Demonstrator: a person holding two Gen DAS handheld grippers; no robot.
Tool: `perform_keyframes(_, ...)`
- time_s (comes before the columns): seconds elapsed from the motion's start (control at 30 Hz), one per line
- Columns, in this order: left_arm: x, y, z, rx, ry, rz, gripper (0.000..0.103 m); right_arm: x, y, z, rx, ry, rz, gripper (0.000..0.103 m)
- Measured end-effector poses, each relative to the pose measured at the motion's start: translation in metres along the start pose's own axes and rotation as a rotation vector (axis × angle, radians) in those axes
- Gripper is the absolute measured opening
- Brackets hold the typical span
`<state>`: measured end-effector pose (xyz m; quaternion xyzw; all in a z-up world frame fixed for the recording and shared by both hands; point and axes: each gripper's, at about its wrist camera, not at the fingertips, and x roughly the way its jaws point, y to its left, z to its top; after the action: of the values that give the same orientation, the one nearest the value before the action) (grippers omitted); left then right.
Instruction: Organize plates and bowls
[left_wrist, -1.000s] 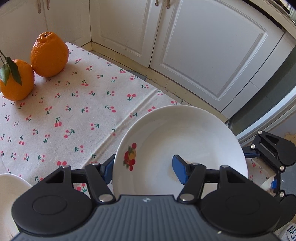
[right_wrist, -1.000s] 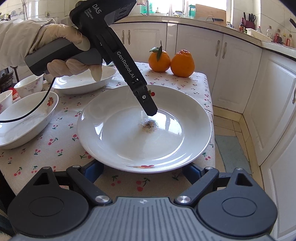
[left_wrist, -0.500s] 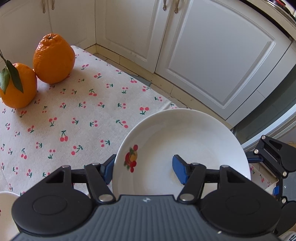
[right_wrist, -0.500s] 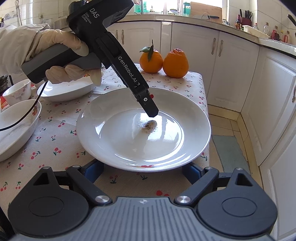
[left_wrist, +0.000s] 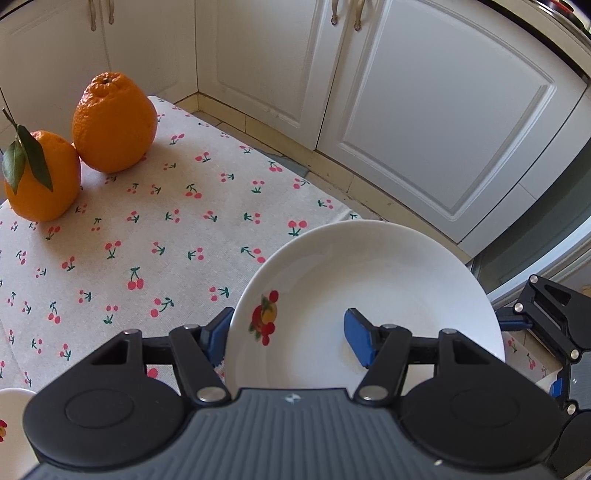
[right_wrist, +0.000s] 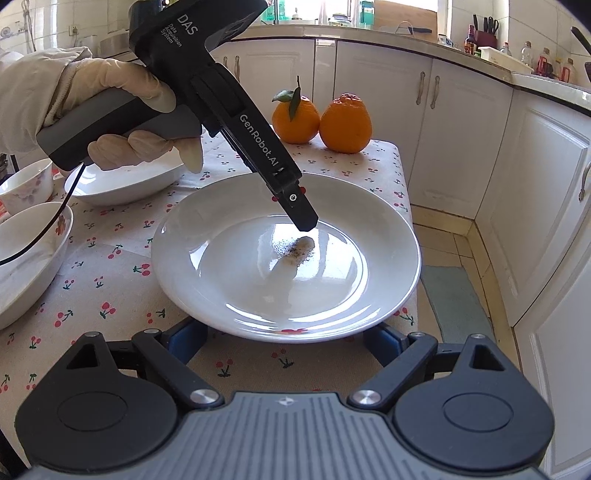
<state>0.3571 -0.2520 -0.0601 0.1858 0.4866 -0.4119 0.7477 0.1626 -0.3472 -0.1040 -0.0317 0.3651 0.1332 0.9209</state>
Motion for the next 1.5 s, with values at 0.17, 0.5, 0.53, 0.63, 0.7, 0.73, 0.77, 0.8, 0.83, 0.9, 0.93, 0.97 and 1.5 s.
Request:
perform_keyframes(0.17,-0.008,0.000,0.000,0.004,-0.022,0.028,0.076,-0.005,0.003,0.002,-0.011,-0.010,-0.017,0.103)
perform_keyframes(0.5,-0.053,-0.011,-0.015,0.000,-0.086,0.078,0.077,-0.028,0.018,-0.003,-0.020,-0.010,-0.039,0.103)
perform_keyframes(0.53,-0.061,-0.013,-0.018,-0.001,-0.100,0.086,0.077,-0.032,0.019,-0.003,-0.017,-0.015,-0.040,0.103)
perform_keyframes(0.63,-0.084,-0.020,-0.029,-0.004,-0.132,0.113,0.079,-0.046,0.028,-0.005,-0.012,-0.038,-0.036,0.103)
perform_keyframes(0.7,-0.100,-0.026,-0.039,-0.010,-0.160,0.137,0.081,-0.055,0.034,-0.006,-0.013,-0.057,-0.029,0.103)
perform_keyframes(0.73,-0.107,-0.029,-0.045,-0.010,-0.172,0.147,0.081,-0.059,0.038,-0.007,-0.014,-0.069,-0.025,0.103)
perform_keyframes(0.77,-0.114,-0.031,-0.051,-0.013,-0.184,0.158,0.081,-0.064,0.041,-0.008,-0.016,-0.081,-0.019,0.103)
perform_keyframes(0.8,-0.121,-0.033,-0.057,-0.016,-0.194,0.169,0.082,-0.068,0.045,-0.010,-0.017,-0.091,-0.011,0.103)
perform_keyframes(0.83,-0.127,-0.036,-0.063,-0.019,-0.204,0.179,0.082,-0.071,0.048,-0.011,-0.018,-0.097,-0.004,0.103)
perform_keyframes(0.9,-0.138,-0.041,-0.077,-0.026,-0.220,0.195,0.082,-0.078,0.057,-0.014,-0.026,-0.106,0.005,0.103)
perform_keyframes(0.93,-0.144,-0.043,-0.085,-0.028,-0.226,0.200,0.082,-0.080,0.060,-0.015,-0.032,-0.109,0.008,0.103)
perform_keyframes(0.97,-0.148,-0.044,-0.092,-0.031,-0.230,0.206,0.083,-0.084,0.064,-0.016,-0.040,-0.114,0.010,0.103)
perform_keyframes(1.5,-0.183,-0.077,-0.198,-0.031,-0.233,0.334,0.083,-0.103,0.106,-0.030,-0.100,-0.124,0.044,0.103)
